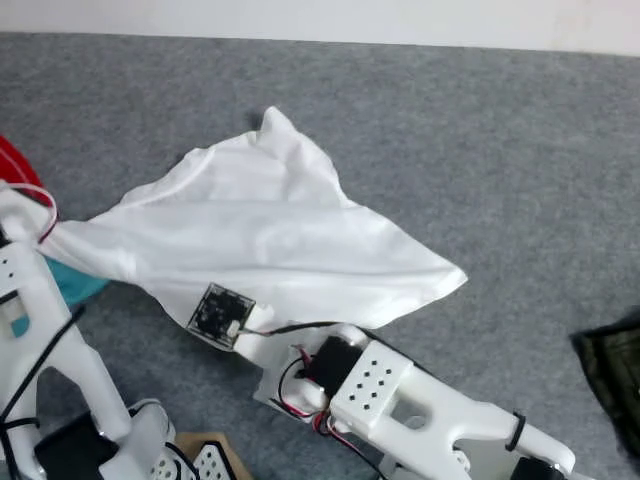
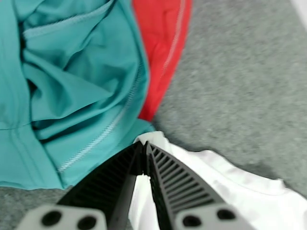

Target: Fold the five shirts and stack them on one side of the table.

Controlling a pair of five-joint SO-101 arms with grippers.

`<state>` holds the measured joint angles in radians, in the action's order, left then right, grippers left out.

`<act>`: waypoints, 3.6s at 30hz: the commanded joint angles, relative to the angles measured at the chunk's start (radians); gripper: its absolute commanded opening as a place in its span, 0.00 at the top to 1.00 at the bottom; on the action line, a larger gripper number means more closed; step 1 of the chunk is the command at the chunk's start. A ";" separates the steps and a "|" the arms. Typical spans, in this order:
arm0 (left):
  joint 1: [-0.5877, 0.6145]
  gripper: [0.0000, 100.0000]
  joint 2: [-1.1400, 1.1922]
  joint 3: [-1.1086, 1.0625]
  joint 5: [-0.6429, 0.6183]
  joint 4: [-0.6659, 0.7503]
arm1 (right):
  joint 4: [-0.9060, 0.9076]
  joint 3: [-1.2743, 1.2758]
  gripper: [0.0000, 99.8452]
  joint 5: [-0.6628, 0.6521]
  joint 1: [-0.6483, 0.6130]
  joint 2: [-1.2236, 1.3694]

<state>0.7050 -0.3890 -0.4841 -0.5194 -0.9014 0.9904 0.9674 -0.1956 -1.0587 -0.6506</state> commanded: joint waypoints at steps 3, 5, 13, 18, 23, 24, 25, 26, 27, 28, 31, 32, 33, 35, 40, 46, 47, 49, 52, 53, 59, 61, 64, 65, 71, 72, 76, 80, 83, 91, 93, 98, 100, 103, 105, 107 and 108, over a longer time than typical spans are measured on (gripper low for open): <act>-0.070 0.99 -0.036 0.124 -0.071 -0.043 | -0.216 0.064 0.63 -0.052 -0.016 -0.012; -0.090 0.99 -0.036 0.133 -0.094 -0.044 | -0.298 0.082 0.63 -0.052 -0.012 -0.007; -0.113 0.99 -0.033 0.154 -0.166 -0.043 | -0.533 0.047 0.63 -0.052 0.005 0.320; -0.116 0.99 -0.027 0.163 -0.169 -0.040 | -0.538 -0.094 0.63 -0.052 -0.018 0.507; -0.122 0.99 -0.027 0.139 -0.167 -0.040 | -0.539 -0.213 0.76 -0.054 0.096 0.598; -0.122 0.99 -0.027 0.131 -0.166 -0.040 | -0.542 -0.234 0.81 -0.052 0.133 0.608; -0.122 0.99 -0.027 0.125 -0.164 -0.038 | -0.544 -0.257 0.86 -0.052 0.171 0.618; -0.122 0.99 -0.027 0.117 -0.164 -0.038 | -0.544 -0.275 0.91 -0.052 0.211 0.625; -0.122 0.99 -0.027 0.108 -0.164 -0.038 | -0.542 -0.291 0.96 -0.052 0.249 0.628; -0.122 0.99 -0.027 0.097 -0.164 -0.031 | -0.538 -0.303 1.00 -0.052 0.286 0.628; -0.124 0.99 -0.027 0.048 -0.164 0.017 | -0.515 -0.308 0.98 -0.052 0.381 0.585; -0.124 0.99 -0.027 0.033 -0.164 0.034 | -0.493 -0.308 0.99 -0.052 0.403 0.553; -0.124 0.99 -0.027 0.016 -0.164 0.049 | -0.463 -0.308 0.99 -0.051 0.421 0.513; -0.124 0.99 -0.027 -0.010 -0.163 0.074 | -0.403 -0.305 0.99 -0.043 0.444 0.414; -0.124 0.99 -0.027 -0.033 -0.163 0.087 | -0.384 -0.231 0.99 0.032 0.536 0.193; -0.156 0.99 -0.027 -0.044 -0.163 0.083 | -0.481 -0.196 0.99 0.034 0.608 0.231; -0.156 0.99 -0.027 -0.054 -0.163 0.086 | -0.483 -0.197 0.97 0.034 0.608 0.255; -0.157 0.99 -0.027 -0.064 -0.164 0.087 | -0.490 -0.202 0.87 0.034 0.608 0.298; -0.166 0.99 -0.027 -0.070 -0.163 0.084 | -0.519 -0.248 0.69 0.034 0.621 0.374; -0.171 0.99 -0.027 -0.074 -0.163 0.084 | -0.521 -0.263 0.65 0.034 0.631 0.397; -0.185 0.99 -0.027 -0.114 -0.161 0.087 | -0.527 -0.366 0.69 0.028 0.694 0.526; -0.188 0.99 -0.033 -0.133 -0.161 0.089 | -0.552 -0.395 0.71 0.028 0.730 0.556; -0.188 0.99 -0.035 -0.143 -0.161 0.089 | -0.585 -0.426 0.72 0.028 0.786 0.581; -0.188 0.99 -0.035 -0.145 -0.161 0.089 | -0.595 -0.430 0.72 0.029 0.806 0.582; -0.189 0.99 -0.028 -0.147 -0.161 0.087 | -0.618 -0.429 0.72 0.034 0.865 0.582; -0.189 0.99 -0.028 -0.148 -0.161 0.087 | -0.615 -0.424 0.72 0.034 0.860 0.579; -0.211 0.99 -0.033 -0.182 -0.161 0.114 | -0.469 -0.423 0.72 0.034 0.797 0.501; -0.211 0.99 -0.033 -0.214 -0.161 0.169 | -0.323 -0.400 0.72 0.034 0.691 0.277; -0.211 0.99 -0.033 -0.217 -0.161 0.172 | -0.303 -0.291 0.72 0.034 0.587 0.097; -0.220 0.99 -0.028 -0.217 -0.161 0.172 | -0.351 -0.051 0.72 0.081 0.358 -0.031; -0.220 0.99 -0.028 -0.217 -0.161 0.172 | -0.401 -0.056 0.72 0.092 0.380 0.027; -0.220 0.99 -0.028 -0.217 -0.161 0.172 | -0.487 -0.128 0.72 0.094 0.389 0.214; -0.220 0.99 -0.027 -0.217 -0.161 0.172 | -0.486 -0.197 0.72 0.095 0.389 0.295; -0.220 0.99 -0.027 -0.217 -0.161 0.172 | -0.486 -0.286 0.72 0.097 0.410 0.415; -0.220 0.99 -0.027 -0.217 -0.161 0.172 | -0.486 -0.335 0.72 0.097 0.432 0.483; -0.220 0.99 -0.027 -0.217 -0.161 0.172 | -0.486 -0.378 0.72 0.097 0.460 0.538; -0.220 0.99 -0.027 -0.217 -0.161 0.172 | -0.486 -0.398 0.72 0.097 0.476 0.561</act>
<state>0.5025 -0.3890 -0.7066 -0.6805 -0.7449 0.5255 0.6682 -0.1112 -0.6322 -0.1304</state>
